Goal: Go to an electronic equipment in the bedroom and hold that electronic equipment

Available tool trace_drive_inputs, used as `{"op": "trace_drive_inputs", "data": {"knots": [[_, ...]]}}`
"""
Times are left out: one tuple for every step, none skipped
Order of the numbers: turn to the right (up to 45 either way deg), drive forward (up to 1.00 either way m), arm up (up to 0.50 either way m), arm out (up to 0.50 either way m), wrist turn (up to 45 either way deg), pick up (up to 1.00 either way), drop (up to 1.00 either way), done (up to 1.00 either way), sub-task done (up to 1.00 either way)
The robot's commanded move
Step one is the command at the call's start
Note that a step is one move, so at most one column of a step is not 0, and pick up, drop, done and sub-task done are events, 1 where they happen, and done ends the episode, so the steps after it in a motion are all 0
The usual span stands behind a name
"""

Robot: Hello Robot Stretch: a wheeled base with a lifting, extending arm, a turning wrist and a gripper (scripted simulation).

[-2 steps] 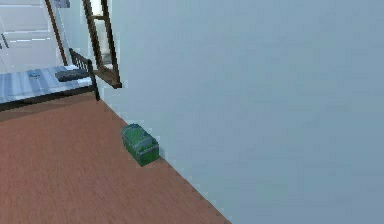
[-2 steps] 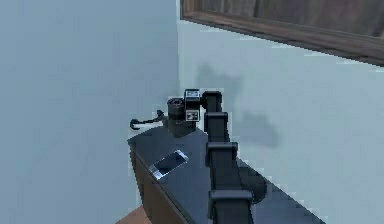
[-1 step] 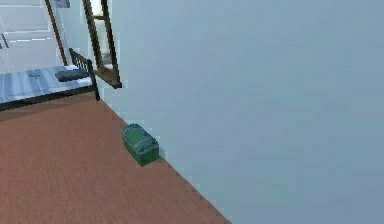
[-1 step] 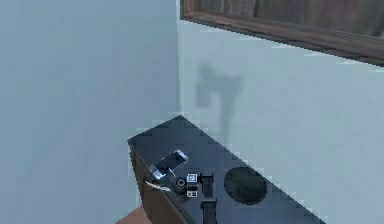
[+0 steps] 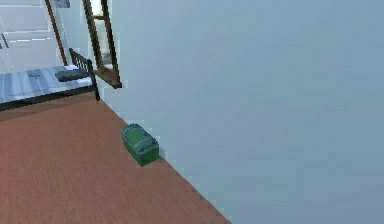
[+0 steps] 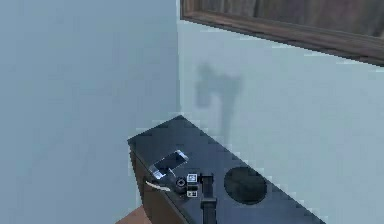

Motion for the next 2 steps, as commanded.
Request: {"op": "trace_drive_inputs", "data": {"knots": [[0.0, 0.0, 0.1, 0.0, 0.0, 0.0, 0.0, 0.0, 0.0], [0.0, 0.0, 0.0, 0.0, 0.0, 0.0, 0.0, 1.0, 0.0]]}}
